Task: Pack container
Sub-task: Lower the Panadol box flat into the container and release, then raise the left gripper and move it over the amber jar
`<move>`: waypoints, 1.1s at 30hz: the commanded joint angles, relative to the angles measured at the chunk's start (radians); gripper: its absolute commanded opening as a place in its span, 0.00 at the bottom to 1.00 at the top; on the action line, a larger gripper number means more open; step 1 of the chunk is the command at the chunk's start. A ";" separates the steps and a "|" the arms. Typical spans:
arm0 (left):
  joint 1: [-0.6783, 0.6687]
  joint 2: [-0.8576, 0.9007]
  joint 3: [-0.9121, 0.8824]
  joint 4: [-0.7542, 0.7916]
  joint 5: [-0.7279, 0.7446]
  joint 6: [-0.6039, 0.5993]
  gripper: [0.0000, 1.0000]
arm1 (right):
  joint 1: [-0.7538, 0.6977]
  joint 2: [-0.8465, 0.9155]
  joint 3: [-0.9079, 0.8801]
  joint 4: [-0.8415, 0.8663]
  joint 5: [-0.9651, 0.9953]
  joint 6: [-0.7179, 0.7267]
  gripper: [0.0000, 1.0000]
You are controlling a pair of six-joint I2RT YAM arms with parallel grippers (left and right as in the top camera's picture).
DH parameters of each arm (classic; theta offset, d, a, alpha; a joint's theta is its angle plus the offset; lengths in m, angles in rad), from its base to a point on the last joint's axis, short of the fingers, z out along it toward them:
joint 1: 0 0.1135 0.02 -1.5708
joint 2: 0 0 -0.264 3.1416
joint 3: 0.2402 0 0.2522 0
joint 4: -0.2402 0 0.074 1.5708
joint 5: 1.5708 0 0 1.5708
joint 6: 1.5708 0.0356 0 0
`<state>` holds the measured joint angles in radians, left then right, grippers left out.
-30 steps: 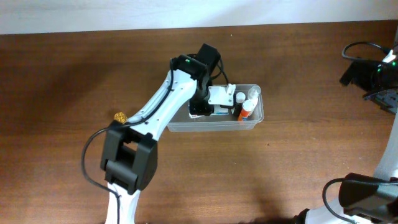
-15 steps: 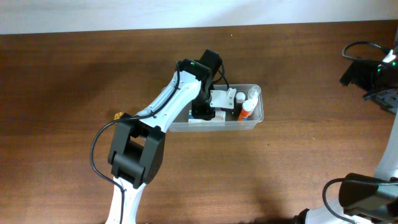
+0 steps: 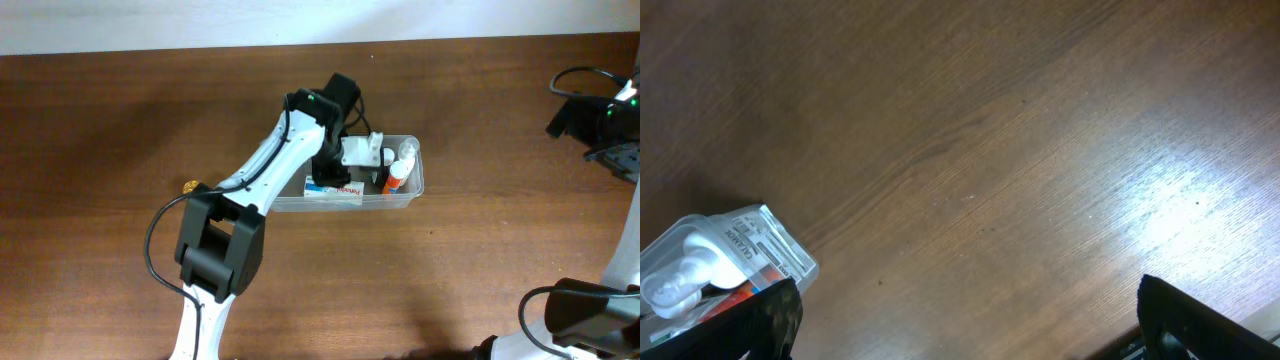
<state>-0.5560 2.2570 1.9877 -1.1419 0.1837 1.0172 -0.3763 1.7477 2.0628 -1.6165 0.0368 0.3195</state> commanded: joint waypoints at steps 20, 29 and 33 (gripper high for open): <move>0.288 -0.064 0.518 -0.546 -0.062 -0.961 0.99 | -0.005 -0.006 0.012 0.001 0.005 0.011 0.98; 0.432 -0.209 0.332 -0.546 -0.098 -0.967 0.99 | -0.005 -0.006 0.012 0.001 0.005 0.011 0.98; 0.464 -0.244 0.146 -0.546 -0.166 -0.976 1.00 | -0.005 -0.006 0.012 0.001 0.005 0.011 0.98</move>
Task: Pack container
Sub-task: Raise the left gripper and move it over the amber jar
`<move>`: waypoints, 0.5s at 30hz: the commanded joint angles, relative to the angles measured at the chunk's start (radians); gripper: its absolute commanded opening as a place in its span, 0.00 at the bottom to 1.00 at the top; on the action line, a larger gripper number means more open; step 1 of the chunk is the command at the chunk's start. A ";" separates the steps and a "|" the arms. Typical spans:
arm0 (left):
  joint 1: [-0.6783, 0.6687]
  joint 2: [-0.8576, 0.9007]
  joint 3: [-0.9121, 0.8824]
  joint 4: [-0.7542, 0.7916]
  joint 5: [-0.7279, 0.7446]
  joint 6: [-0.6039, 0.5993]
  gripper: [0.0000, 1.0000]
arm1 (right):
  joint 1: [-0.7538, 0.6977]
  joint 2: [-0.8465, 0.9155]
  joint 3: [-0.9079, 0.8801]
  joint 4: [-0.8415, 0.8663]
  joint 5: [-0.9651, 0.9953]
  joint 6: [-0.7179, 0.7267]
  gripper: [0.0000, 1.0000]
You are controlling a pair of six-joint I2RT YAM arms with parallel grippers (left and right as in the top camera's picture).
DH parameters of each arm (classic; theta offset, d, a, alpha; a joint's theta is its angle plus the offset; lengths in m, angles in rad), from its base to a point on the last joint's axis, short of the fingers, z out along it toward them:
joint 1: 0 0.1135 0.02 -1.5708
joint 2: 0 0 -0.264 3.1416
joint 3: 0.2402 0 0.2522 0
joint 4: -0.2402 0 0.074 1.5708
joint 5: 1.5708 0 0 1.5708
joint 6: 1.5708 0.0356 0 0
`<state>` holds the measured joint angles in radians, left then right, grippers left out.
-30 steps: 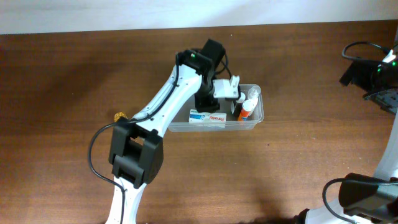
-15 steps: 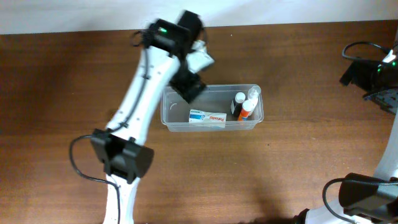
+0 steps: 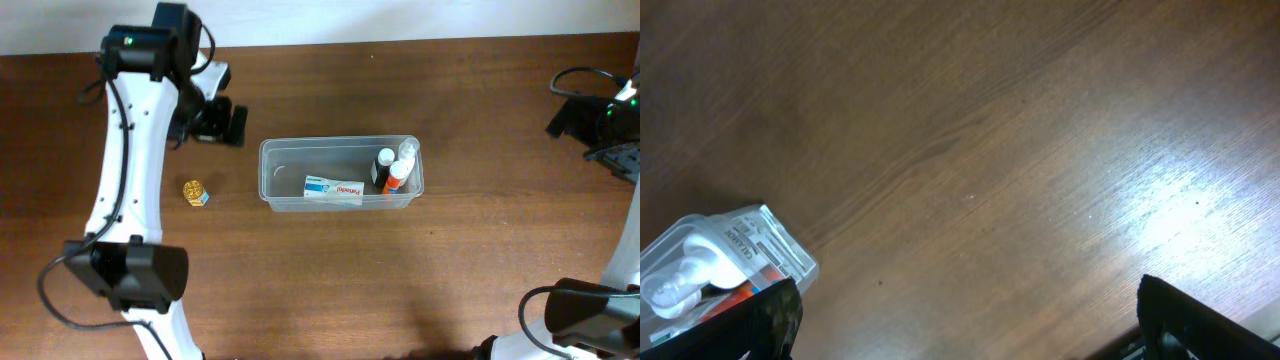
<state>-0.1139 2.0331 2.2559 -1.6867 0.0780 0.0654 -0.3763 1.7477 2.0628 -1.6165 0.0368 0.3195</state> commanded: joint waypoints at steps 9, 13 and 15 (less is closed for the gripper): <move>0.072 -0.019 -0.518 0.291 -0.072 0.033 0.99 | -0.005 -0.006 0.012 0.001 0.005 0.011 0.98; 0.088 -0.019 -0.669 0.418 -0.072 0.056 0.99 | -0.005 -0.006 0.012 0.001 0.005 0.011 0.98; 0.096 -0.019 -0.732 0.486 -0.083 0.056 0.99 | -0.005 -0.006 0.012 0.001 0.005 0.011 0.98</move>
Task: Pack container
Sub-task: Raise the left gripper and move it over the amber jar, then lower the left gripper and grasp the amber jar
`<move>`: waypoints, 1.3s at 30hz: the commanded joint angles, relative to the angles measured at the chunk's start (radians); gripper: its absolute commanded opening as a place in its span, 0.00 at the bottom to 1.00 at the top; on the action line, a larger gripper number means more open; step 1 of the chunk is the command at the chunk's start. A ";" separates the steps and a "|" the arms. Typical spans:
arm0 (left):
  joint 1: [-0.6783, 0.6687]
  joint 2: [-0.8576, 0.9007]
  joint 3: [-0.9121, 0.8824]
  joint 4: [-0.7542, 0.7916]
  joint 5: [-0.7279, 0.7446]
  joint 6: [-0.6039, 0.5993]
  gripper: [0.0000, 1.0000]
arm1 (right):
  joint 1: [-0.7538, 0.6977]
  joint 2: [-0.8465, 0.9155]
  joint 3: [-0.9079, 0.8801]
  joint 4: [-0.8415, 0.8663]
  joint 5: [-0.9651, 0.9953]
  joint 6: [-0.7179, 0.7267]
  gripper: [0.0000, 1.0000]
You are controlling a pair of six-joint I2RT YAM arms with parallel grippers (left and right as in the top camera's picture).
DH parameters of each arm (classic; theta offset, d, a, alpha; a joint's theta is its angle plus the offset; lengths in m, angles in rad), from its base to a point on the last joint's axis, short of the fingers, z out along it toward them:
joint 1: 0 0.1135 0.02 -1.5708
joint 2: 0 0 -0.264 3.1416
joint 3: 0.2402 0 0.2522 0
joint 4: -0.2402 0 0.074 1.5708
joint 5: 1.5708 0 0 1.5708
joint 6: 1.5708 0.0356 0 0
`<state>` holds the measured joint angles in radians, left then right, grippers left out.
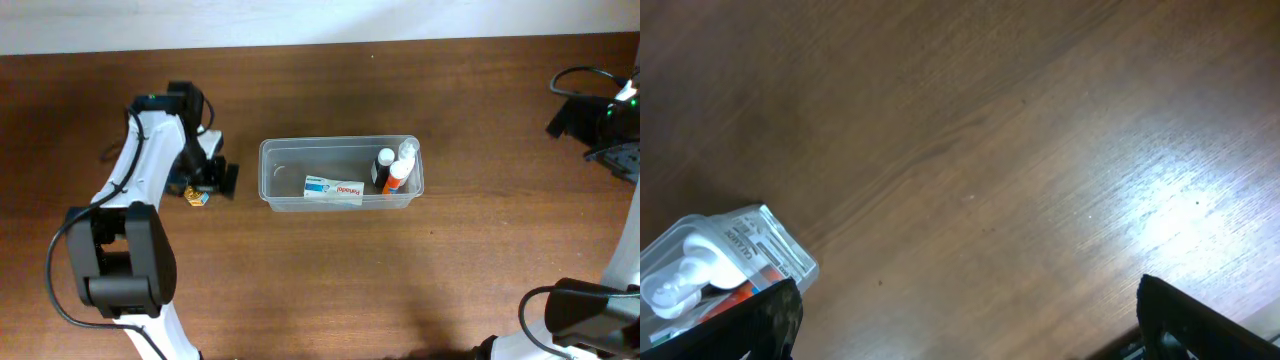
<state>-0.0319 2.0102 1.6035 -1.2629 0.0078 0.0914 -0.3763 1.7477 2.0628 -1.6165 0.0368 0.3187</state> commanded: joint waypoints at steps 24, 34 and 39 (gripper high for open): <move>0.092 0.004 -0.164 0.301 -0.045 0.054 0.99 | -0.005 -0.006 0.012 0.001 0.005 0.012 0.98; 0.092 0.004 -0.164 0.358 -0.053 0.146 0.99 | -0.005 -0.006 0.012 0.001 0.005 0.012 0.98; 0.092 0.006 -0.170 0.362 -0.052 0.189 0.99 | -0.005 -0.006 0.012 0.001 0.005 0.012 0.98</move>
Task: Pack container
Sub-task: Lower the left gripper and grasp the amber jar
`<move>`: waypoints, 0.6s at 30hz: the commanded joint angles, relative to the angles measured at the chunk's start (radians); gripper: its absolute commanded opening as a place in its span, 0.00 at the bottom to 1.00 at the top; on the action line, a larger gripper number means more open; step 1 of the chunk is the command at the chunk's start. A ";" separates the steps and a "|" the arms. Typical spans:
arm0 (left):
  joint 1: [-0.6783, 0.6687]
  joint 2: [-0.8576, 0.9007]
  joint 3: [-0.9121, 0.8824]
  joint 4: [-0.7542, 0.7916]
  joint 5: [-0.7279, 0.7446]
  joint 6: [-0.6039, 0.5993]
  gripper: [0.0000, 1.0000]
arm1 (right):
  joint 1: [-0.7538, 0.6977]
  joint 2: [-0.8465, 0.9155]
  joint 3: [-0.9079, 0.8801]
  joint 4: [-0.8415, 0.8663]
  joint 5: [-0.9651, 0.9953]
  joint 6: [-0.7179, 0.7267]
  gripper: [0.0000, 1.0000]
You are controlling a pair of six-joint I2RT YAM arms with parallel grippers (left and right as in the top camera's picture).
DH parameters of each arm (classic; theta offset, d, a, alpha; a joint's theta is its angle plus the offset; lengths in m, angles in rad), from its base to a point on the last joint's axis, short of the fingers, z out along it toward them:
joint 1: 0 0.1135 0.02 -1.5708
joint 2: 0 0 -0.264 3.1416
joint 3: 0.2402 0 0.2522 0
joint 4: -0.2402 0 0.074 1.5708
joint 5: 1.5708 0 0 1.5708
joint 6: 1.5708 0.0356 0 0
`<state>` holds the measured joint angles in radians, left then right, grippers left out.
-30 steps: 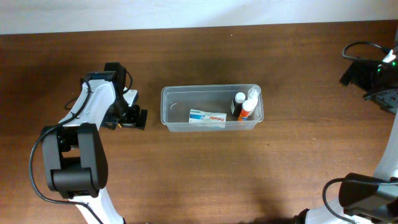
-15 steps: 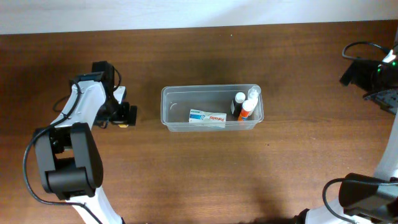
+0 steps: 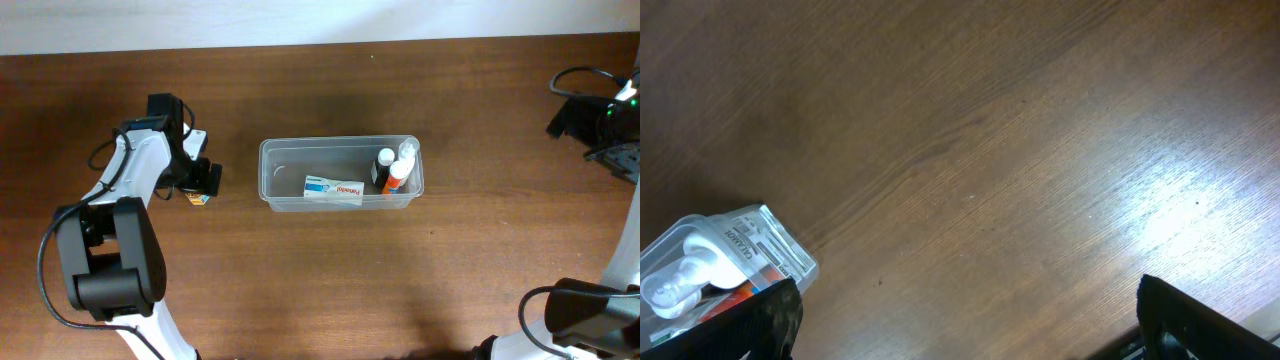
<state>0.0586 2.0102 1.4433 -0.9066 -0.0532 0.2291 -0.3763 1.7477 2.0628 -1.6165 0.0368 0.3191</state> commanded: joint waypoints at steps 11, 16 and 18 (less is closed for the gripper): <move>0.001 0.006 -0.076 0.060 0.039 0.189 0.98 | -0.005 -0.006 0.012 0.001 0.005 0.011 0.98; 0.001 0.006 -0.082 0.080 0.039 0.189 0.97 | -0.005 -0.006 0.012 0.001 0.005 0.011 0.98; 0.001 0.006 -0.082 0.088 0.039 0.189 0.94 | -0.005 -0.006 0.012 0.001 0.005 0.011 0.98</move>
<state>0.0586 2.0106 1.3693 -0.8288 -0.0334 0.3931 -0.3763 1.7477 2.0628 -1.6165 0.0368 0.3187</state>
